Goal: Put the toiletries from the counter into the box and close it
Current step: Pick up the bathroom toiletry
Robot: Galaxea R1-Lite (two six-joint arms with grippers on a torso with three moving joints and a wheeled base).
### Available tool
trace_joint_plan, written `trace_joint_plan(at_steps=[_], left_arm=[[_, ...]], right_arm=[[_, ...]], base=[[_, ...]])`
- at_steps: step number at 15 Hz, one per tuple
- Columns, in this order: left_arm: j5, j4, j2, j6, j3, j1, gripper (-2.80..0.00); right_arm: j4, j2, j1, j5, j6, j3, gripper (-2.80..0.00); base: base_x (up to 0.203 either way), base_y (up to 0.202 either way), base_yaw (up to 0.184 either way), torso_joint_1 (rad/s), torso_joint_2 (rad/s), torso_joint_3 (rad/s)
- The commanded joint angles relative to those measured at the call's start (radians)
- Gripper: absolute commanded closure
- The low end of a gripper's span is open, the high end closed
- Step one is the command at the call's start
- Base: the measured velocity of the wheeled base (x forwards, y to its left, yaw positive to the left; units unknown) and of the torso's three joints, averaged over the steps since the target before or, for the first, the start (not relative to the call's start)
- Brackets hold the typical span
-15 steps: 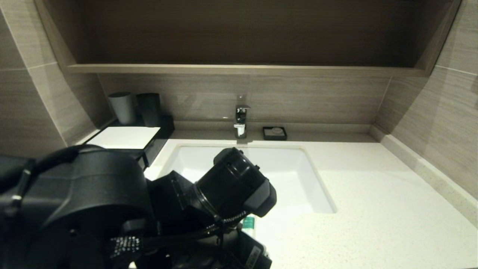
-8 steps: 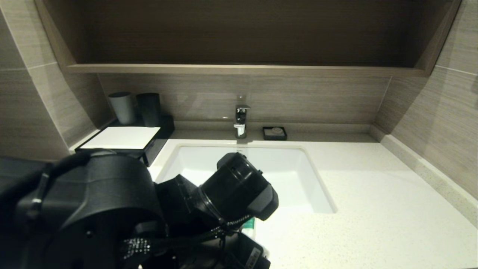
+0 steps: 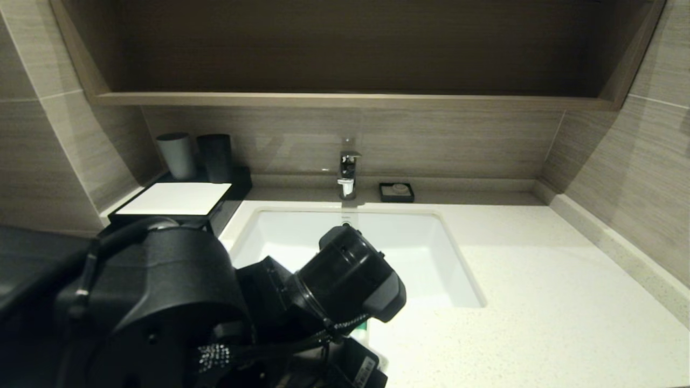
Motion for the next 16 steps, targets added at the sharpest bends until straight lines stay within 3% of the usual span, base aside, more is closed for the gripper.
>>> trace_joint_plan(at_steps=[1,6,10,16], left_arm=[[0.023,0.001,0.007,-0.001,0.001,0.0,-2.8],[0.039,0.001,0.01,0.007,0.001,0.0,-2.8],[0.039,-0.002,0.01,0.056,-0.005,-0.001,-2.8],[0.04,-0.007,0.034,0.059,-0.012,-0.038,-2.8]], right_arm=[[0.0,0.0,0.0,0.0,-0.001,0.002,0.0],[0.0,0.001,0.0,0.0,-0.001,0.002,0.0],[0.0,0.001,0.0,0.0,-0.001,0.002,0.0],[0.0,0.001,0.0,0.0,-0.001,0.002,0.0]], base=[[0.0,0.0,0.0,0.0,0.0,0.0],[0.0,0.0,0.0,0.0,0.0,0.0],[0.0,0.0,0.0,0.0,0.0,0.0],[0.0,0.0,0.0,0.0,0.0,0.0]])
